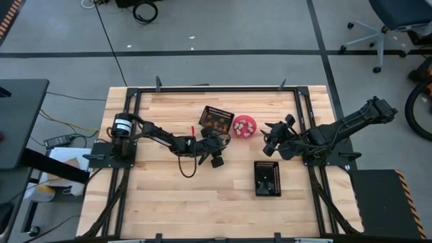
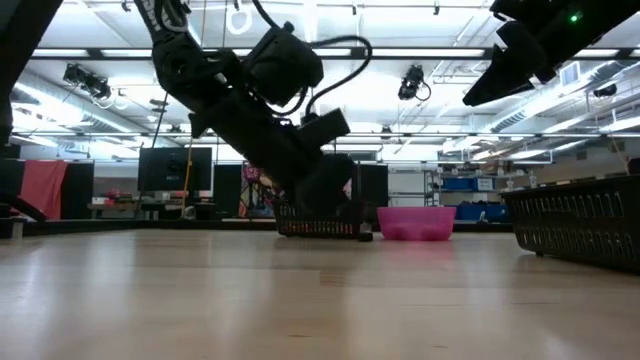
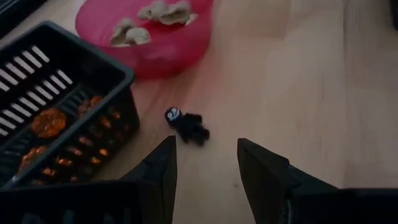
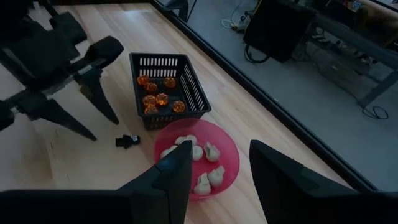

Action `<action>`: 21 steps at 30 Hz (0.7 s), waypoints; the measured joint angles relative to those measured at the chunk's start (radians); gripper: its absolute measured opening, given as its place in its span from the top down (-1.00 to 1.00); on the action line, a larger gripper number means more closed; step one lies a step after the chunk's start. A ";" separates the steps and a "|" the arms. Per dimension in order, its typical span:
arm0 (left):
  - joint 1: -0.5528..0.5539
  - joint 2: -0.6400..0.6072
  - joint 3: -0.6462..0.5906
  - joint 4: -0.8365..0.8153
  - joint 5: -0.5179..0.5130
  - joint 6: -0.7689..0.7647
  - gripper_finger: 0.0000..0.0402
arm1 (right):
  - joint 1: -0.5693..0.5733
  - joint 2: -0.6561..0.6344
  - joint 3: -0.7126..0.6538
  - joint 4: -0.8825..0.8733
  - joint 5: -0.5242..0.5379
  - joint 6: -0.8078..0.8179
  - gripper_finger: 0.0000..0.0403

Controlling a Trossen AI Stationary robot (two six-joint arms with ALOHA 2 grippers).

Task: Sort Halloween decoration
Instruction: Put the black skeleton toy into the bottom black bin

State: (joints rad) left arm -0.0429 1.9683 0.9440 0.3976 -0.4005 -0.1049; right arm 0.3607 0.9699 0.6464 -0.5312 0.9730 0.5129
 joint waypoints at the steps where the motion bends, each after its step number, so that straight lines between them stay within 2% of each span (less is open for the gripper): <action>1: 0.000 0.012 0.000 0.017 -0.002 -0.002 0.30 | 0.000 0.000 0.000 0.002 -0.002 0.000 0.19; 7: 0.008 0.075 0.001 0.120 -0.002 -0.007 0.30 | 0.000 0.008 0.001 0.022 -0.009 -0.019 0.19; 15: 0.060 0.104 0.001 0.168 -0.001 -0.037 0.30 | 0.000 0.011 0.001 0.023 -0.009 -0.019 0.19; 21: 0.080 0.110 0.000 0.183 0.059 -0.039 0.30 | 0.000 0.011 0.001 0.024 -0.014 -0.023 0.19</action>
State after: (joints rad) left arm 0.0376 2.0785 0.9443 0.5804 -0.3419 -0.1440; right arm 0.3607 0.9810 0.6472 -0.5068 0.9595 0.4904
